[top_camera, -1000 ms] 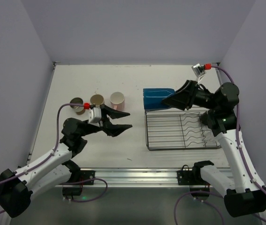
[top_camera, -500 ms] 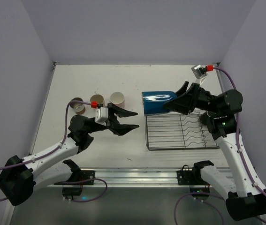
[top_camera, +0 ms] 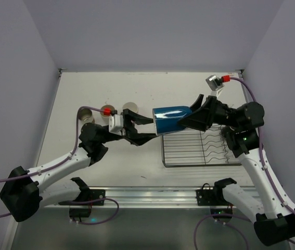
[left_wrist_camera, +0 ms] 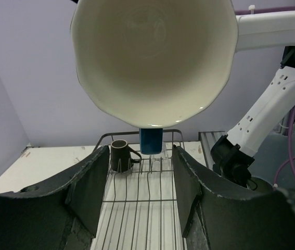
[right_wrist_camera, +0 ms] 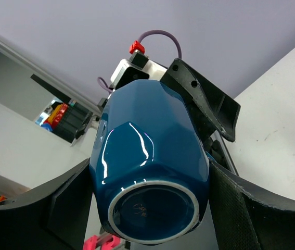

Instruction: Unload the cups from the dish rack

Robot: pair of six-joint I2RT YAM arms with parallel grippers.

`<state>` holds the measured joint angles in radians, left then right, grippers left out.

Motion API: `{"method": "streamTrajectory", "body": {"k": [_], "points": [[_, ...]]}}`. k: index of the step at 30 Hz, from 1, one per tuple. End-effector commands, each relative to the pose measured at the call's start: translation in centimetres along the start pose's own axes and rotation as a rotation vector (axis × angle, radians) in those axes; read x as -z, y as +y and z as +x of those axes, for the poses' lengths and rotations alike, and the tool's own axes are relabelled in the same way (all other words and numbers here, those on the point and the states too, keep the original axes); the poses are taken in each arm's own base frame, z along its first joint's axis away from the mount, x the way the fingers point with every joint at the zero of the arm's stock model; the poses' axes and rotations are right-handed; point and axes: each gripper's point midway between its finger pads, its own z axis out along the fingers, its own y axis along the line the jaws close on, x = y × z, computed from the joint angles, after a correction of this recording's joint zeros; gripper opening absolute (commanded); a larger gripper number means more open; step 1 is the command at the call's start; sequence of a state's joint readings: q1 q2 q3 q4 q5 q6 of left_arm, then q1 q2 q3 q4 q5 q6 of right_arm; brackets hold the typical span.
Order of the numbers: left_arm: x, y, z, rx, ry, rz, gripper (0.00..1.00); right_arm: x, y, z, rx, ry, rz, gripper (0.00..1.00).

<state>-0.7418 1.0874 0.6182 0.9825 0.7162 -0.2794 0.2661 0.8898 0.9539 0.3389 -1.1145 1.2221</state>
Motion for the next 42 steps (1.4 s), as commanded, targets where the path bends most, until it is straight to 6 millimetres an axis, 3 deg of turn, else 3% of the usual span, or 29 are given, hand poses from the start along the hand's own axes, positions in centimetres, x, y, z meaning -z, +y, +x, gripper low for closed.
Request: {"method": "streamTrajectory", "body": {"k": [1,26,42], "points": [[-0.9,0.1,-2.2,-0.083,-0.069,0.007,0.55,-0.4,2.2,-1.3,0.065,-0.064,-0.057,0.0],[-2.0,-0.1,-4.5,-0.079,-0.179,0.007,0.54,-1.7,3.0,-2.1,0.045,-0.097,-0.13,0.0],[-3.4,0.5,-4.7,-0.042,-0.207,-0.017,0.43,-2.0,3.2,-2.4,0.052,-0.103,-0.145,0.0]]}}
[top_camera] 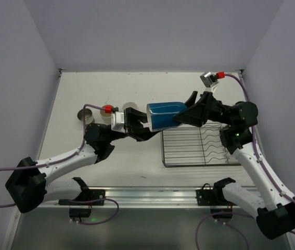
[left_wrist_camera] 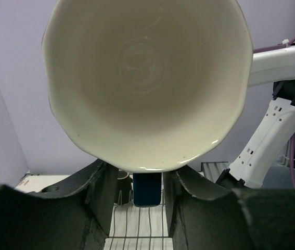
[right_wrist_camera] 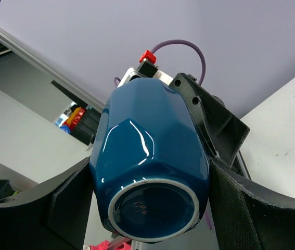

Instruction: Unload the cups from the dish rack

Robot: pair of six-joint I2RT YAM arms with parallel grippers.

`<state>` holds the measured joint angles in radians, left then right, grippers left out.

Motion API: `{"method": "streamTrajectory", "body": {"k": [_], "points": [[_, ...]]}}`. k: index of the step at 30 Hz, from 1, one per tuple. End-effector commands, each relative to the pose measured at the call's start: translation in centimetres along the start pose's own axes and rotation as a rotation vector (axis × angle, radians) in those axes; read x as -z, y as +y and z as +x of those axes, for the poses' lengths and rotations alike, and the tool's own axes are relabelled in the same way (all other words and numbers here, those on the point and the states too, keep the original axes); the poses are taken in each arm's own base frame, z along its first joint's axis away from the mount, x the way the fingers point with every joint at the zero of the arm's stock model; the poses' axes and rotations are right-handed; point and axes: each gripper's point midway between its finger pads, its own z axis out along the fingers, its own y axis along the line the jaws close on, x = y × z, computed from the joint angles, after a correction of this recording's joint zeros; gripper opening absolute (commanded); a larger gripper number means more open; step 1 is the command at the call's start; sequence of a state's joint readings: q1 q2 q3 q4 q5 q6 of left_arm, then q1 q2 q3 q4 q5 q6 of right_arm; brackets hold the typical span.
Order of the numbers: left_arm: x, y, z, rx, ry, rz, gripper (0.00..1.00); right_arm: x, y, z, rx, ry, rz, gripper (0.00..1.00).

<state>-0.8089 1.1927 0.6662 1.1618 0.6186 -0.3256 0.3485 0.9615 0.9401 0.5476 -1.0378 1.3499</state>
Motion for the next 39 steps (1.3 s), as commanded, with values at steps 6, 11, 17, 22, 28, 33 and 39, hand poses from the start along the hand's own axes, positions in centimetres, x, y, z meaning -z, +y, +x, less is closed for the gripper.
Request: {"method": "streamTrajectory", "body": {"k": [6,11,17,22,28,33,39], "points": [[-1.3,1.1,-2.5,-0.019,-0.087,-0.061,0.28,-0.4,2.6,-1.5,0.094,-0.076,-0.07,0.0],[-0.6,1.7,-3.5,-0.007,-0.123,-0.136,0.1,-0.3,2.5,-1.3,0.091,-0.082,-0.071,0.0],[1.2,2.3,-5.2,0.012,-0.183,-0.246,0.0,-0.2,2.3,-1.1,0.078,-0.093,-0.069,0.0],[1.2,2.1,-5.5,0.036,-0.193,-0.24,0.0,-0.1,2.2,-0.7,0.078,-0.087,-0.073,0.7],[1.0,1.5,-5.1,0.057,-0.193,-0.201,0.0,0.1,2.4,-0.2,0.092,-0.079,-0.085,0.99],[1.4,1.4,-5.8,0.056,-0.206,-0.208,0.0,0.5,3.3,0.4,0.096,-0.068,-0.116,0.99],[3.1,2.7,-6.2,0.059,-0.125,-0.332,0.0,1.7,-0.3,1.3,0.059,-0.073,0.092,0.99]]}}
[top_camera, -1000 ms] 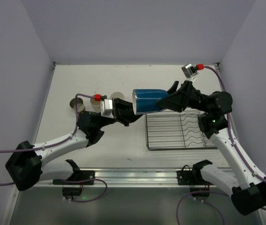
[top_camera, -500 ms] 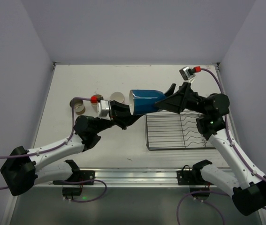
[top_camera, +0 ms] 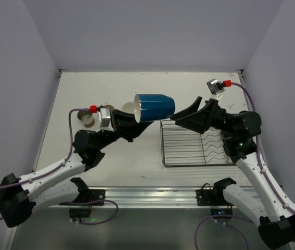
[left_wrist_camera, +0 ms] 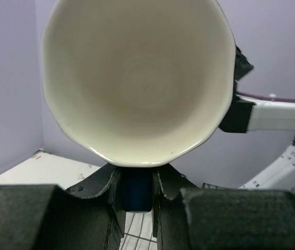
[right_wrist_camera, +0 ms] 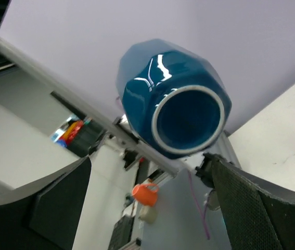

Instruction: Unload the cups from the dish rack

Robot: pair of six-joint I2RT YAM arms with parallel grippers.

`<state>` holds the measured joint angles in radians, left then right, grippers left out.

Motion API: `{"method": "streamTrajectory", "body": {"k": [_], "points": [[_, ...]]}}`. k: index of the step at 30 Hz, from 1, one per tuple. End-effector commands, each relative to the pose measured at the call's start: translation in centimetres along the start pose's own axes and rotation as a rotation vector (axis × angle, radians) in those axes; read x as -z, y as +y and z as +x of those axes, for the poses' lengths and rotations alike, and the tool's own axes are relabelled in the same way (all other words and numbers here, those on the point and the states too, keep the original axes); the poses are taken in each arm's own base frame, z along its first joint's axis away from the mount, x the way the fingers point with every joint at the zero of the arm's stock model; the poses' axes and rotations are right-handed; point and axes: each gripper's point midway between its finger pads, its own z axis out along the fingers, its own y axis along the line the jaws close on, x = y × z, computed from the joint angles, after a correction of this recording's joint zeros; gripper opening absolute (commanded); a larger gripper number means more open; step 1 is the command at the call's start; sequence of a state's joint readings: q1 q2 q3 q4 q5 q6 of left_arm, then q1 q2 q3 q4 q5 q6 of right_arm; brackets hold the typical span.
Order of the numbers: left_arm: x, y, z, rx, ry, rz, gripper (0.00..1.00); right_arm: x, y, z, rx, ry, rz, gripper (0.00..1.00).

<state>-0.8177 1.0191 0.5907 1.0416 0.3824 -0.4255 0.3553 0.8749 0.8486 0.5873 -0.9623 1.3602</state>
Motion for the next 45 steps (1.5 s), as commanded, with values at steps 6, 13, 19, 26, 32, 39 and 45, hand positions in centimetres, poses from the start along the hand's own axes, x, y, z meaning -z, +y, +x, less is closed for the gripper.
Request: {"method": "streamTrajectory", "body": {"k": [6,13,19,26,32,39,45], "points": [[4.4,6.3,-1.2,-0.005,0.205,-0.501,0.0,7.3,-8.4,-1.5,0.203,-0.177,0.751,0.99],[12.0,11.3,3.4,0.026,0.58,-0.989,0.0,12.0,-11.5,-1.5,0.341,-0.174,1.01,0.99],[17.1,12.6,7.5,0.044,0.667,-1.164,0.0,15.1,-13.4,-2.4,0.308,-0.158,1.254,0.99],[22.1,13.3,10.5,0.014,0.702,-1.289,0.0,16.5,-12.7,-1.7,0.327,-0.203,1.273,0.99],[24.5,14.4,12.8,-0.024,0.763,-1.379,0.0,18.4,-13.8,-1.9,0.316,-0.156,1.418,0.99],[24.7,15.4,14.8,-0.032,0.792,-1.381,0.0,18.8,-13.4,-1.6,0.347,-0.16,1.41,0.99],[25.3,16.0,16.1,-0.006,0.81,-1.372,0.0,19.5,-13.7,-1.4,0.348,-0.139,1.449,0.99]]}}
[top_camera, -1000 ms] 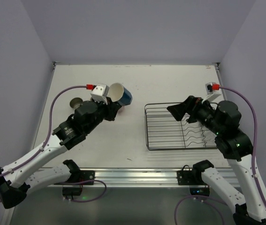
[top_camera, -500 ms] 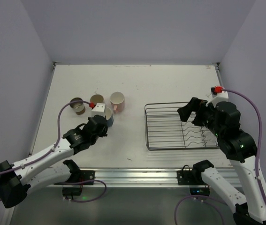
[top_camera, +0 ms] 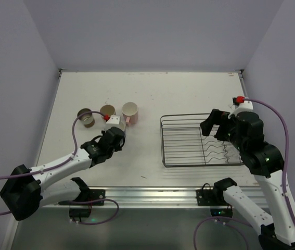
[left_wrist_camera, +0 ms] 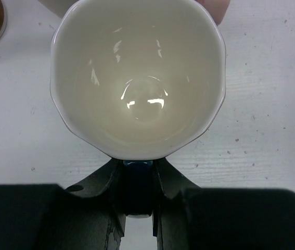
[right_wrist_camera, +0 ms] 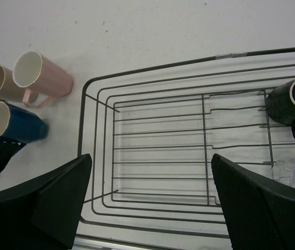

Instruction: Unload the cups from the dish rack

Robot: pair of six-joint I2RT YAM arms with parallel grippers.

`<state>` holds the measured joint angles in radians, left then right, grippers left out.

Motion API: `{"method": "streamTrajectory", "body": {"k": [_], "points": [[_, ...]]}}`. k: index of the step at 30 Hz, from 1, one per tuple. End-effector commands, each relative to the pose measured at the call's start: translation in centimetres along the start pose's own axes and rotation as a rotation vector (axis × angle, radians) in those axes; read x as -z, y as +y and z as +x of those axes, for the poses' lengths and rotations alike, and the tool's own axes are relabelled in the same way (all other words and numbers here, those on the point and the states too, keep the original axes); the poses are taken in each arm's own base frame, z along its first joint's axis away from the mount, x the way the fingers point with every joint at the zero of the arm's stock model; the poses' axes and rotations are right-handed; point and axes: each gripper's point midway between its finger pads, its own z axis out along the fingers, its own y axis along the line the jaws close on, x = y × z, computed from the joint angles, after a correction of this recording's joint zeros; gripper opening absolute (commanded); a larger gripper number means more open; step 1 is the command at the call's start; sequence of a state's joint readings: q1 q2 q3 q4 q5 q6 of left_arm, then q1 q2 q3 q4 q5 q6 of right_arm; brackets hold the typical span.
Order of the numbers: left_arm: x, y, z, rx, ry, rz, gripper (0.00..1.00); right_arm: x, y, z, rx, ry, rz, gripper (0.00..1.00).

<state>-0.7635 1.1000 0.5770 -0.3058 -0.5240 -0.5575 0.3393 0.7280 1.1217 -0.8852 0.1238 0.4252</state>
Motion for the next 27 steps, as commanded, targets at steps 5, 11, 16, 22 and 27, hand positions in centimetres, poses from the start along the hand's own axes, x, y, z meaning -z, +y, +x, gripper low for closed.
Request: {"method": "streamTrajectory", "body": {"k": [5,11,16,22,27], "points": [[-1.2,-0.5,-3.4,0.101,-0.12,0.025,0.0,-0.5,-1.4,0.5,0.02,0.034,0.079,0.99],[-1.8,0.0,-2.4,0.109,-0.095,0.013,0.0,-0.5,-2.0,0.7,0.02,0.059,0.125,0.99],[-2.2,0.5,-1.8,0.129,-0.074,-0.006,0.1,-0.6,-3.5,0.9,0.002,0.085,0.225,0.99],[-2.1,0.7,-0.8,0.147,-0.059,-0.001,0.79,-1.5,-7.2,1.7,-0.034,0.137,0.469,0.99],[-2.0,0.8,-0.8,0.145,-0.061,-0.002,0.95,-2.6,-10.1,1.9,-0.07,0.163,0.605,0.99]]}}
